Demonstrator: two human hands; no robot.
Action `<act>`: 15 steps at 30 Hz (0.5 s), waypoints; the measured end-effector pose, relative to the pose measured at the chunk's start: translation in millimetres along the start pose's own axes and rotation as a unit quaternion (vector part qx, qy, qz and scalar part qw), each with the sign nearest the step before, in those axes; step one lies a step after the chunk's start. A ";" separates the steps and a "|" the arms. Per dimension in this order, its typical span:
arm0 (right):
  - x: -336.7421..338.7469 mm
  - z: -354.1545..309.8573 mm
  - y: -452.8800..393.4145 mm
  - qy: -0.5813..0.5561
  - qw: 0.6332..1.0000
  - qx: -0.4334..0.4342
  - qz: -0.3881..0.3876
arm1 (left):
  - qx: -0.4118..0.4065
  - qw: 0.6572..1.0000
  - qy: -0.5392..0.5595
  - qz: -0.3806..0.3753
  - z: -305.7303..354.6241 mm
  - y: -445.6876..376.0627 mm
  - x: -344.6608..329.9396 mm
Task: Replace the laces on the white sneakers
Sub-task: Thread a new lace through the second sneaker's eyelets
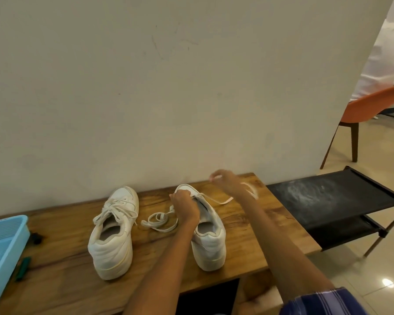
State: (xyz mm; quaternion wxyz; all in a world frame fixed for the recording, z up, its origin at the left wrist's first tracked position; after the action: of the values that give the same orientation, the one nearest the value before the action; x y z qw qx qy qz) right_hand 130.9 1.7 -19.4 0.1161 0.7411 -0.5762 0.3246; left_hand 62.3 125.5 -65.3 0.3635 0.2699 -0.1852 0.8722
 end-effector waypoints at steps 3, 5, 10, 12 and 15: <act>-38.6 3.2 6.5 0.111 0.985 0.021 -0.129 | -0.013 1.000 0.006 0.013 0.1 1.9 1.6; -47.3 3.1 8.4 0.111 0.987 0.022 -0.118 | -0.014 1.000 0.006 0.025 0.1 0.5 3.3; -38.9 4.8 9.5 0.113 0.992 -0.017 -0.049 | -0.002 1.000 -0.001 0.007 0.7 0.6 0.9; -25.8 10.2 9.4 0.082 0.992 -0.064 0.074 | 0.004 1.000 0.000 0.010 1.3 1.1 1.1; 2.4 23.7 10.5 -0.066 0.949 -0.206 0.231 | -0.007 1.000 0.005 0.017 -2.9 -2.8 -2.9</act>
State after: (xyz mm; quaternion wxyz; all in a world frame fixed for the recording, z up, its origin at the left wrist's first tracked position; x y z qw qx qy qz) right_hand 129.7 -16.4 -38.2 0.1498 0.5672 -0.7923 0.1674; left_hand 65.1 127.3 -69.0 0.3515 0.2597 -0.1941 0.8782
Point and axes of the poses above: each hand's wrist, its own y-axis away from the middle knuckle, its own x-axis out of the back of the hand, z = x × y, the point moved 1 cm from there along -y, towards the middle knuckle, and after that the axes turned 7 degrees about x, right-handed, at the moved point
